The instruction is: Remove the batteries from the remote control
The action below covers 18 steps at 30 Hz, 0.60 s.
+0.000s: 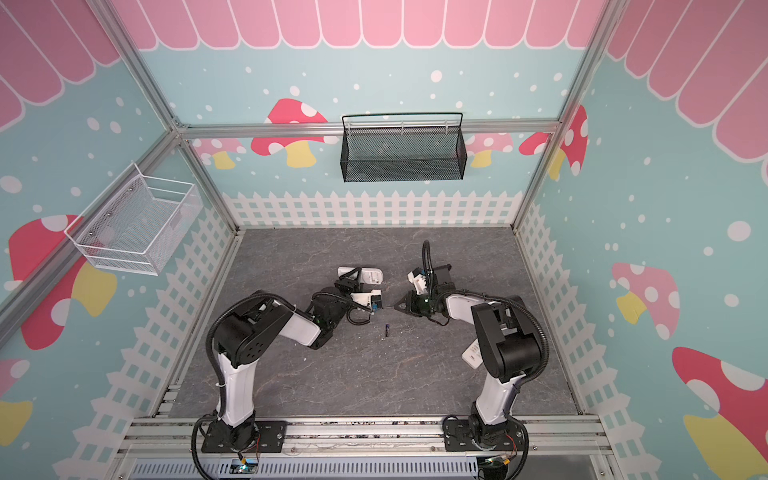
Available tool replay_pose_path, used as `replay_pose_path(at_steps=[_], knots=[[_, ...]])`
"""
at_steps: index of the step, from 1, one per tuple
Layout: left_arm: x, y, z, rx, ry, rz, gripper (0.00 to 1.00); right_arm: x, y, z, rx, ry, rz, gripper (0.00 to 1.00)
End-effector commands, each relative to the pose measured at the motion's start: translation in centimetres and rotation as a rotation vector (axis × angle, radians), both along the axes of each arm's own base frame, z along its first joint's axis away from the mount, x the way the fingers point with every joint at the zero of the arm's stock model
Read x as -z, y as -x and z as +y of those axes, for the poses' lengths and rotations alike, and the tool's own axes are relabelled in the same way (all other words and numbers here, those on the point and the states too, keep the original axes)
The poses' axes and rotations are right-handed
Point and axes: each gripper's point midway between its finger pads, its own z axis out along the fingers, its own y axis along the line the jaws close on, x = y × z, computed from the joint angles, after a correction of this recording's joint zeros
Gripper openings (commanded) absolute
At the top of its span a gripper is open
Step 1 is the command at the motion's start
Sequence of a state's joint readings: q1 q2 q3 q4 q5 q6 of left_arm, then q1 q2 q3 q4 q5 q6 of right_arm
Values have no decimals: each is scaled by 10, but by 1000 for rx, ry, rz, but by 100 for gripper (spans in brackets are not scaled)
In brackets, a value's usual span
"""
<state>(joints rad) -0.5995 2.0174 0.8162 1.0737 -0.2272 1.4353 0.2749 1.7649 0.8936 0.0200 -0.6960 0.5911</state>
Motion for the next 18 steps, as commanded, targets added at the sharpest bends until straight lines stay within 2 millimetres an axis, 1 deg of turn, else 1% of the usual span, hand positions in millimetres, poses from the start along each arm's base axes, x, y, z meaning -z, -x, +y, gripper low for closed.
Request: replay_pose_path(at_steps=[1,2,3,5,6,7,9,11,14,16,18], knots=[[-12,-7,23,-110,13,91,0,-7,-2,-2,-3,16,-32,0],[-14,-5,27,-127,27,135,0,-9,-2,-4,-2,29,-49,0],[-18,-4,34,-168,39,169,0,-10,-2,-6,0,41,-58,0],[-19,2,47,-247,63,306,0,-15,-2,-10,7,61,-80,0],[-25,5,52,-283,108,358,0,-18,-2,-10,8,61,-90,0],[-29,11,59,-322,158,432,0,-23,-2,-11,9,62,-107,0],[-30,26,71,-395,249,590,0,-31,-4,-16,26,85,-143,0],[-22,49,81,-459,320,751,0,-40,-7,-26,69,135,-181,0],[-7,78,100,-547,365,886,0,-54,-9,-45,144,193,-237,0],[4,91,110,-576,409,950,2,-60,-6,-60,193,253,-259,0],[14,98,119,-606,453,1008,4,-63,0,-77,230,332,-237,0]])
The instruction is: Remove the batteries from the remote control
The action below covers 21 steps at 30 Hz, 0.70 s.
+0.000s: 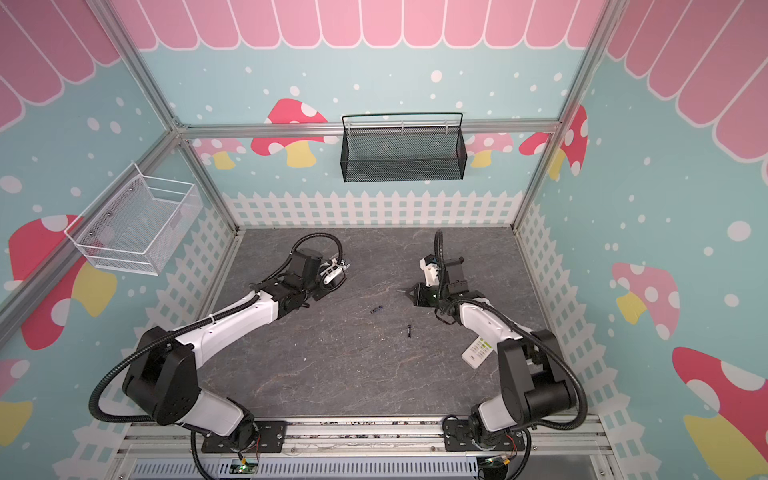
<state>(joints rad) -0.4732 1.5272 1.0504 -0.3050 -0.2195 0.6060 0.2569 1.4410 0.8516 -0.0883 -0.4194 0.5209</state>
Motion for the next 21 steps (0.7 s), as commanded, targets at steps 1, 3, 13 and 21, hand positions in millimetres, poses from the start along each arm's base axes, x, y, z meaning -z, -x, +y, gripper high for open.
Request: replay_pose_path(at_steps=[1,3,13,21], knots=[[51,47,24,-119,89,293,5,9,12,-38,113,175,62,0],[54,47,37,-155,119,318,7,12,25,-53,143,246,119,0],[84,57,50,-242,173,398,11,32,99,-99,282,405,387,0],[93,54,52,-278,177,416,12,50,122,-89,212,368,467,0]])
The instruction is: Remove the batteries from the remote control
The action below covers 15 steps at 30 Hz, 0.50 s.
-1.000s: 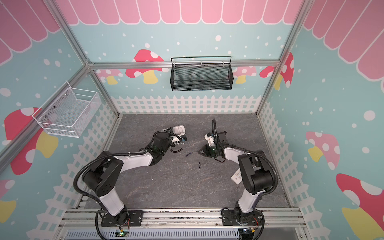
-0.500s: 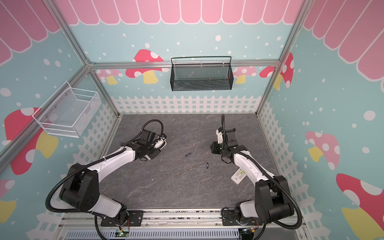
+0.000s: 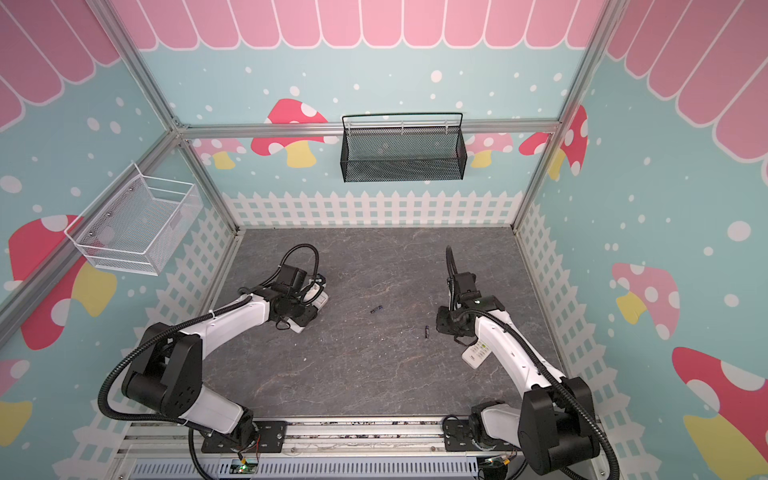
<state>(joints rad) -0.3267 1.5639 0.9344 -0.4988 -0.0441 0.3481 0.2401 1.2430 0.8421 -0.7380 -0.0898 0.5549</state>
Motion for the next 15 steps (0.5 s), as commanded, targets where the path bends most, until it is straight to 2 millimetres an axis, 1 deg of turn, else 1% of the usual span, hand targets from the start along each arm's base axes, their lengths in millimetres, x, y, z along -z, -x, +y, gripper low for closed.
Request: replay_pose_path(at_steps=[1,3,6,12,15], knots=[[6,-2,-1,-30,24,17,12,14,20,0,-5,-13,86,0],[10,-2,0,-34,20,21,15,16,19,1,-16,-14,84,0],[17,-2,0,-46,19,34,16,20,18,1,-26,-7,89,0],[24,-3,2,-61,12,54,19,24,13,3,-34,-11,85,0],[27,-2,2,-64,12,62,26,24,13,2,-34,-3,81,0]])
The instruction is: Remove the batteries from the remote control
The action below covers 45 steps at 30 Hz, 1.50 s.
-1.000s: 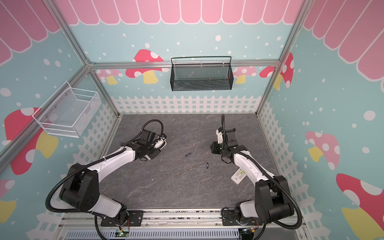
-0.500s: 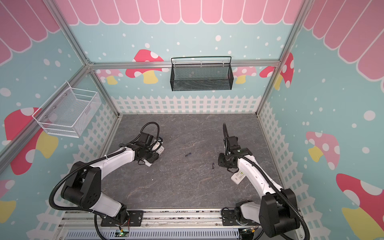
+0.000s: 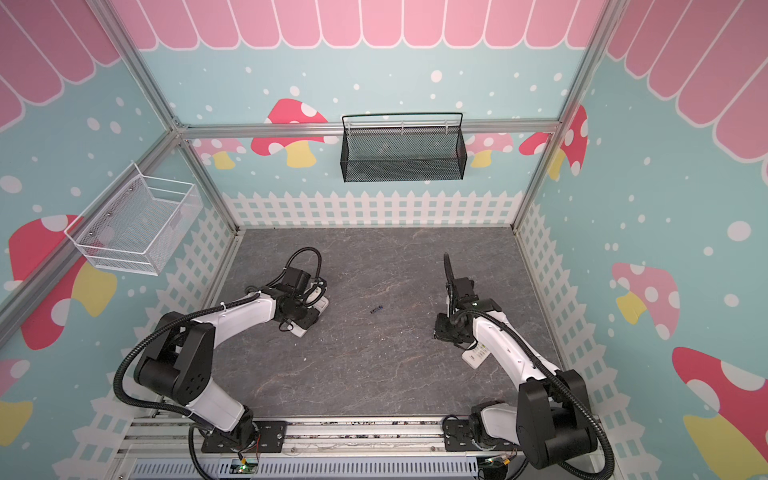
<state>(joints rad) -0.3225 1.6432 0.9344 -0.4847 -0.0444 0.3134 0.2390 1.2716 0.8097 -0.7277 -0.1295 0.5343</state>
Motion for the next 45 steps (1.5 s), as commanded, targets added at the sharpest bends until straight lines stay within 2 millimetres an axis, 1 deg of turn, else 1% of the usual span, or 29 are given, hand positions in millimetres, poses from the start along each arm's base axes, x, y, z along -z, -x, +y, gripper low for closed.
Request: replay_pose_path(at_steps=[1,6,9,12,14,16,18,20,24,28,30,34,35,38,41,45], knots=[[3,-4,0,-29,17,-1,29,8,4,-3,-6,15,27,0],[7,-4,1,-32,15,8,42,8,2,-2,-14,17,25,0],[8,-4,1,-32,13,8,52,1,-4,-5,-15,36,1,0],[7,-5,1,-33,12,4,60,-13,-16,-11,-10,80,-41,0],[5,-6,2,-34,12,-2,65,-24,-29,-17,-3,121,-86,0],[3,-6,2,-35,12,-9,67,-34,-45,-18,-5,140,-139,0],[-1,-7,2,-35,18,-17,67,-43,-62,-17,-7,141,-200,0],[-5,-8,2,-32,22,-30,70,-50,-82,-14,1,127,-272,0],[-21,-11,3,-19,22,-80,79,-57,-122,-5,16,86,-419,0],[-45,-17,8,-6,30,-158,91,-54,-156,0,41,55,-534,0],[-56,-20,15,-22,51,-199,98,-55,-168,1,49,39,-597,1],[-81,-26,32,-107,155,-277,99,-43,-182,-2,66,49,-630,3],[-88,-28,38,-148,184,-296,99,-40,-184,-4,69,60,-629,3],[-99,-33,58,-252,234,-342,99,-29,-187,-8,74,76,-635,5],[-106,-34,64,-262,228,-361,100,-15,-185,-9,81,71,-617,9],[-107,-34,64,-252,234,-367,99,3,-177,-8,78,63,-587,15]])
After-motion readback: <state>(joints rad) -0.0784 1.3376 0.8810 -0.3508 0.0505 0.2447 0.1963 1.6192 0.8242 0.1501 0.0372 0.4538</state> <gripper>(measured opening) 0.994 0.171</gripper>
